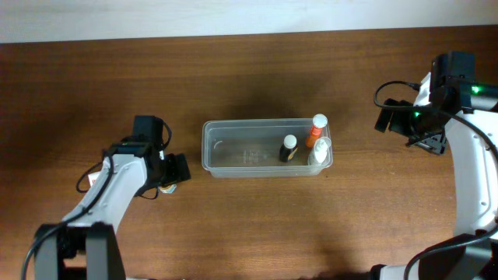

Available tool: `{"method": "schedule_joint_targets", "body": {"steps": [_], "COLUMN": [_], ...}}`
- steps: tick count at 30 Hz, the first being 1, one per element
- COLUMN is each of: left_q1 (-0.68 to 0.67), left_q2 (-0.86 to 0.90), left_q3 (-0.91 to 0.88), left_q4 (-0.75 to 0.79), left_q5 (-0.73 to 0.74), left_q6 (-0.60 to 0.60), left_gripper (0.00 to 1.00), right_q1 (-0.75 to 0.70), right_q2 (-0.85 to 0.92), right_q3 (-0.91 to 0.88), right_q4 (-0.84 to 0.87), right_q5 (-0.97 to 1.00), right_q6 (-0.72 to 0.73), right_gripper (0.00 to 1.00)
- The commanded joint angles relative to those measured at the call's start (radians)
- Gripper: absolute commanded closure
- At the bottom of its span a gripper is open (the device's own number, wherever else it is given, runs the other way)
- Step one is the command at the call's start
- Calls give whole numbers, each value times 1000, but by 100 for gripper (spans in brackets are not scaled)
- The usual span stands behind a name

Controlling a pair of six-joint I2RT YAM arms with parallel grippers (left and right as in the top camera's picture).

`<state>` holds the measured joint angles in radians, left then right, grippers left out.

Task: Pack container
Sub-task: 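Move the left gripper to the gold-lidded jar and grasp it, then place the gold-lidded jar in the container beside the dark bottle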

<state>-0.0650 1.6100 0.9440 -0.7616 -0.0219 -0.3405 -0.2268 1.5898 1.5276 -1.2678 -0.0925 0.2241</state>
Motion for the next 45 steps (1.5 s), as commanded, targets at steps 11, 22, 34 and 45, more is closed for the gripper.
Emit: {"method": "schedule_joint_targets", "body": {"steps": [11, 22, 34, 45], "left_q1": [3, 3, -95, -436], "left_q2": [43, 32, -162, -127], "left_q3": [-9, 4, 333, 399], "left_q4": [4, -3, -153, -34], "left_q5": [40, 45, 53, 50], "left_q6": [4, 4, -4, -43], "left_gripper": [48, 62, 70, 70], "right_q1": [-3, -3, -3, -3], "right_q2": [5, 5, 5, 5], "right_q3": [-3, -3, -3, -3], "right_q4": [0, 0, 0, 0], "right_q5": [-5, -5, -5, -5], "right_q6": [-10, -10, -10, -10], "right_gripper": [1, 1, 1, 1]}}
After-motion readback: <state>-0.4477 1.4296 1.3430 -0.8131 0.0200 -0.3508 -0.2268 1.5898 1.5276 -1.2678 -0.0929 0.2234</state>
